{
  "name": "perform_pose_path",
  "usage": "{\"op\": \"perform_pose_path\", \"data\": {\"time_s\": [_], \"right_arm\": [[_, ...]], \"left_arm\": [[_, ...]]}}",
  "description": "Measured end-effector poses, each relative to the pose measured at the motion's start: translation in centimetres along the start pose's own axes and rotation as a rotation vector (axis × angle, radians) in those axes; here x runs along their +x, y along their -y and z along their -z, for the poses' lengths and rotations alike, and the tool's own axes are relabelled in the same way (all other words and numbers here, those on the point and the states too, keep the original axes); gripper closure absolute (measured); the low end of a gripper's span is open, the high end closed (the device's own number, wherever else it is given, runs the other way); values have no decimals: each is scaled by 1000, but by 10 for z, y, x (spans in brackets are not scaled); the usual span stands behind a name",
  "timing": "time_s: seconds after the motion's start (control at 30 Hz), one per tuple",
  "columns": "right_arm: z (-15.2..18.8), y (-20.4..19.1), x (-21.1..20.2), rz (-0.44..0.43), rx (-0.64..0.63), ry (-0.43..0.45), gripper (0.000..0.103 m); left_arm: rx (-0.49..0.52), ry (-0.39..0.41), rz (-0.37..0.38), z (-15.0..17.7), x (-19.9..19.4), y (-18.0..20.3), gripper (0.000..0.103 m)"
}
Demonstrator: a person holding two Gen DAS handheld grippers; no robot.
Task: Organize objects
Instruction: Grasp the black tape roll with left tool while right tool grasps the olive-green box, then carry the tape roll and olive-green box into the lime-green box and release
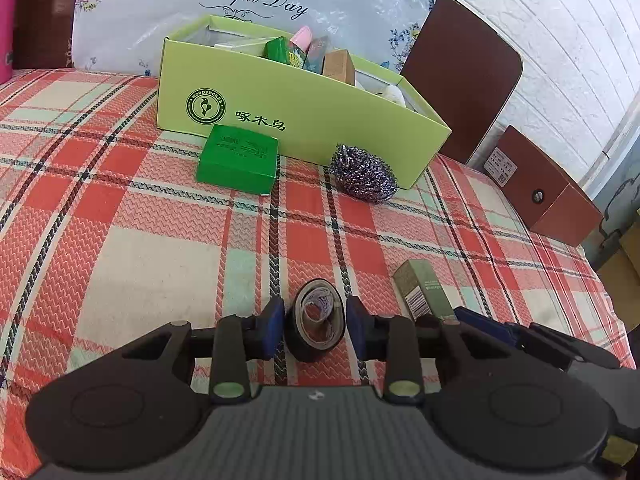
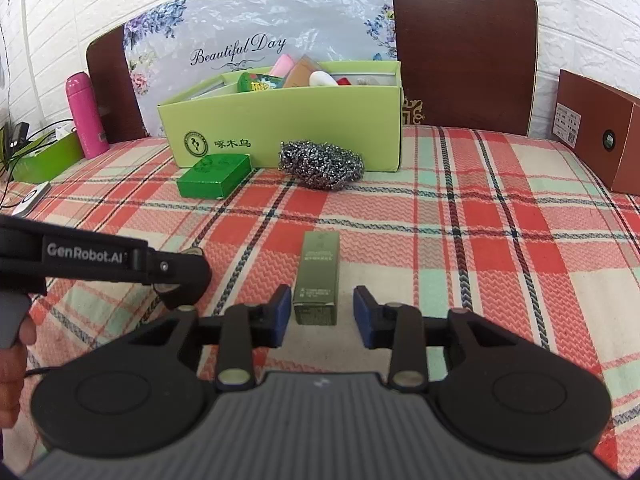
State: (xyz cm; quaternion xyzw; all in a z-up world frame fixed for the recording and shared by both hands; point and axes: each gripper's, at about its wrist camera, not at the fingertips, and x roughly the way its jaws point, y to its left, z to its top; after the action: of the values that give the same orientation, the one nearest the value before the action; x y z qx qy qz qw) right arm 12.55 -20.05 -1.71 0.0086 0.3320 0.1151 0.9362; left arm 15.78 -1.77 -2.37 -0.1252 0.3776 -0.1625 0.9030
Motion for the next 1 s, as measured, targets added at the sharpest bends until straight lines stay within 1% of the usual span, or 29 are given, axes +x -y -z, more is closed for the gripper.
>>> {"op": "perform_pose_path", "data": {"time_s": [0.03, 0.1, 0.13, 0.2, 0.27, 0.3, 0.37, 0.4, 0.43, 0.47, 0.53, 0.57, 0.6, 0.7, 0.83, 1.0], "right_arm": [[0, -1, 0, -2, -4, 2, 68], [-1, -2, 0, -4, -10, 4, 68], [-1, -3, 1, -3, -11, 3, 69], [-1, -3, 3, -1, -6, -1, 68], [-1, -2, 4, -1, -6, -7, 68], [-1, -3, 5, 0, -7, -7, 68], [-1, -3, 8, 0, -11, -9, 69], [0, -3, 9, 1, -12, -13, 68], [0, -4, 11, 1, -15, -17, 68], [1, -5, 12, 3, -19, -14, 69], [0, -6, 13, 6, -32, -11, 74], [1, -7, 13, 9, -39, -8, 79], [1, -7, 12, 8, -42, -6, 81], [1, -9, 8, -3, -44, -3, 81], [-4, -10, -3, -22, -46, 28, 81], [-24, -10, -25, -44, -44, 118, 81]], "left_arm": [[7, 3, -3, 1, -1, 1, 56], [22, 22, -17, 4, -5, 4, 47], [34, 36, -22, 6, -8, 6, 46], [55, 53, -19, 9, -12, 8, 46], [83, 47, -32, 10, -10, 10, 46], [90, 35, -46, 10, -7, 10, 47], [89, 24, -45, 11, -3, 9, 49], [93, 29, -45, 11, -2, 9, 56], [101, 25, -40, 11, -2, 9, 67], [103, 17, -33, 10, -1, 10, 70], [101, 17, -29, 10, -2, 9, 70], [102, 17, -27, 11, -2, 10, 70], [99, 17, -25, 11, -2, 10, 70], [86, 18, -19, 11, -5, 10, 70], [76, 40, 2, 6, -16, 14, 70], [70, 99, 38, -10, -35, 22, 70]]}}
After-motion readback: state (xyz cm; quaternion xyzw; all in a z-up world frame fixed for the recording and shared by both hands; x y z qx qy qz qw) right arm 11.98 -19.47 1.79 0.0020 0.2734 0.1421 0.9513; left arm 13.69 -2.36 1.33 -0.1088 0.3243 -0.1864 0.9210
